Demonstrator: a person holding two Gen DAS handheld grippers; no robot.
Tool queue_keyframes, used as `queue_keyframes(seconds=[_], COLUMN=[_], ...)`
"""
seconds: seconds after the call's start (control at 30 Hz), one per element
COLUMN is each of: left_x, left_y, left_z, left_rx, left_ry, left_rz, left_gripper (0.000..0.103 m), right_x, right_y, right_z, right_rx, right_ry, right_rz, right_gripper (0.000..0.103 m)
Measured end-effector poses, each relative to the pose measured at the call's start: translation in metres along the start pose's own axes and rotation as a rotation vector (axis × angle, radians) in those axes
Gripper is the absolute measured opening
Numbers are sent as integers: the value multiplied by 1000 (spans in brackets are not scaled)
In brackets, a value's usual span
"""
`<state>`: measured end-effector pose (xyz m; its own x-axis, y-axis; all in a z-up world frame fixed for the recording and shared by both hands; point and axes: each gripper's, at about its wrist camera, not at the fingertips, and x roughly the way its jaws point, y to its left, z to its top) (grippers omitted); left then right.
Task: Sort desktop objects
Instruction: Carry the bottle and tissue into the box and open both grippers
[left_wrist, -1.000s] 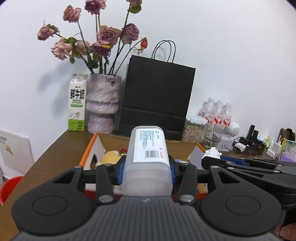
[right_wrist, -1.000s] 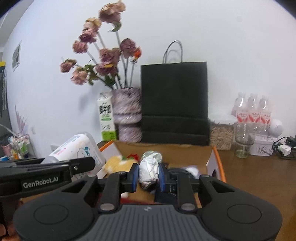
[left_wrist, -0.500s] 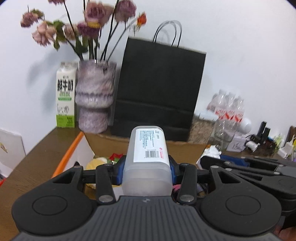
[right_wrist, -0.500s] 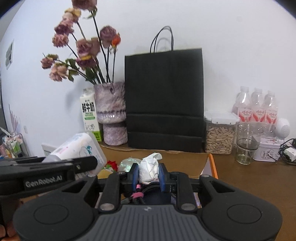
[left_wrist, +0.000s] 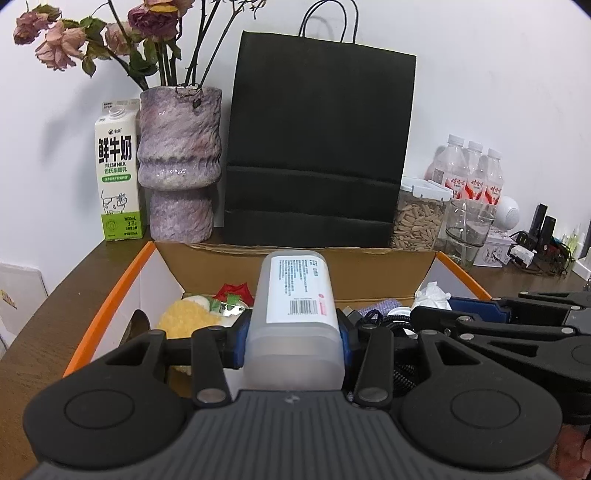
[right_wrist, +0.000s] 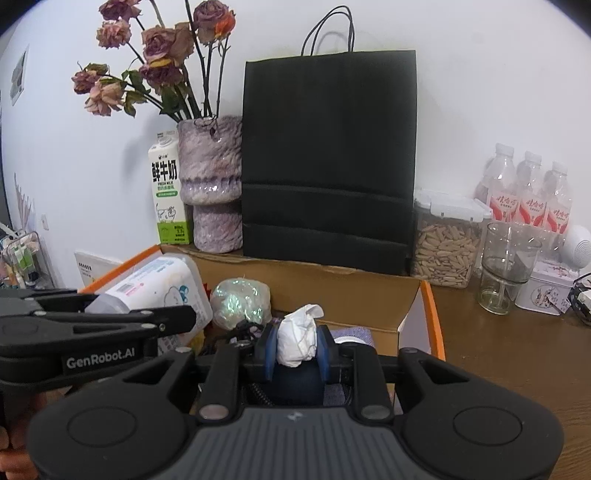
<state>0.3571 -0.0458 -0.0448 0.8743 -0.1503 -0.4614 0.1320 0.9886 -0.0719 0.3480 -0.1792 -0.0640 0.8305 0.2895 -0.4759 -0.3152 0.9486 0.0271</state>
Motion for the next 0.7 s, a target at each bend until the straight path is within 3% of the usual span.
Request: queue_keyframes(seconds=[0.13,0.17,0.23,0.3,0.37,0.4,0.53,0.7], left_x=[-2,-5,-10,-16,-21,-23,-28,-29], left_y=[0,1,0,2,7,10,19,18], left_z=[-1,0,2,3,5,5,8,8], left_rx=[0,-3,3,0,-18,-30,-85,-66], left_ry=[-10,-23,-52,-85,-124,-139,-139,-139], left_rz=[5,8,27,90,166,175,148,145], left_gripper=[45,47,54,86,103,103,103,103], right_x=[-2,-3,-5,-10,-15,-18,-23,-25], right_y=[1,0,-1,-2,-6,-8,-14,-8], right_z=[1,1,2,3,5,6,9,10], right_rx=[8,14,26,36,60,76,110,76], right_ry=[13,16,13,-8,-35,-54,-74,-72], right_rz=[15,21,24,0,-10,-9,5,16], right_gripper=[29,35,60,70,88,103,103,103])
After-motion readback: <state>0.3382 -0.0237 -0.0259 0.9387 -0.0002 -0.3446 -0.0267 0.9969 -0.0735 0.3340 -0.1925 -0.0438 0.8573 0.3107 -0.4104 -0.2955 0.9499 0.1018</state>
